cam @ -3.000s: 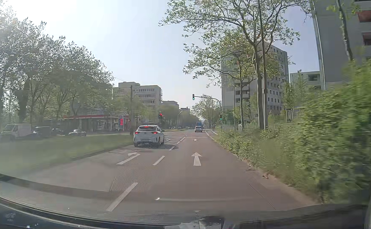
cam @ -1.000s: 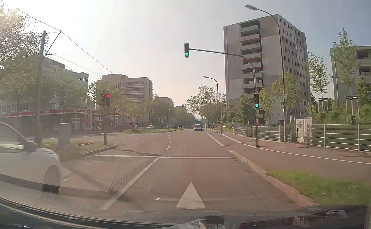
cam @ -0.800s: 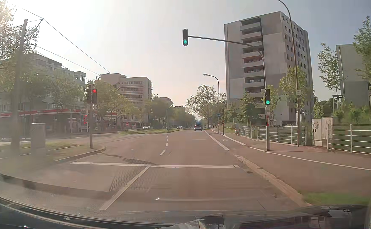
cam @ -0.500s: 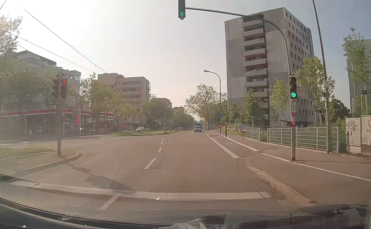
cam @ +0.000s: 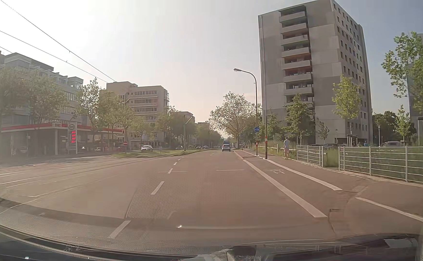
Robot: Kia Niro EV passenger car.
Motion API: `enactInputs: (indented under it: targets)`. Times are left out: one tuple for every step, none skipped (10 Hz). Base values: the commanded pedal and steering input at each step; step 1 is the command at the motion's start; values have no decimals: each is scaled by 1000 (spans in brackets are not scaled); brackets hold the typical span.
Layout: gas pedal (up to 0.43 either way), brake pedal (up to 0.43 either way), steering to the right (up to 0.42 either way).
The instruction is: Follow the waypoints while adhering to traffic rules and regulations
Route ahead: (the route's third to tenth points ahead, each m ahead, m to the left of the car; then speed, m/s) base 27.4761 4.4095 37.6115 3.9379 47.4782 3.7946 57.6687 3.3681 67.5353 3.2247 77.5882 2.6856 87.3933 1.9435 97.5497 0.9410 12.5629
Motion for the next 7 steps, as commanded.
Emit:
enactInputs:
  targets:
    - [150, 0, 1]
    - [150, 0, 1]
    - [150, 0, 0]
    - [150, 0, 1]
    - [150, 0, 1]
    - [150, 0, 1]
    - [138, 0, 4]
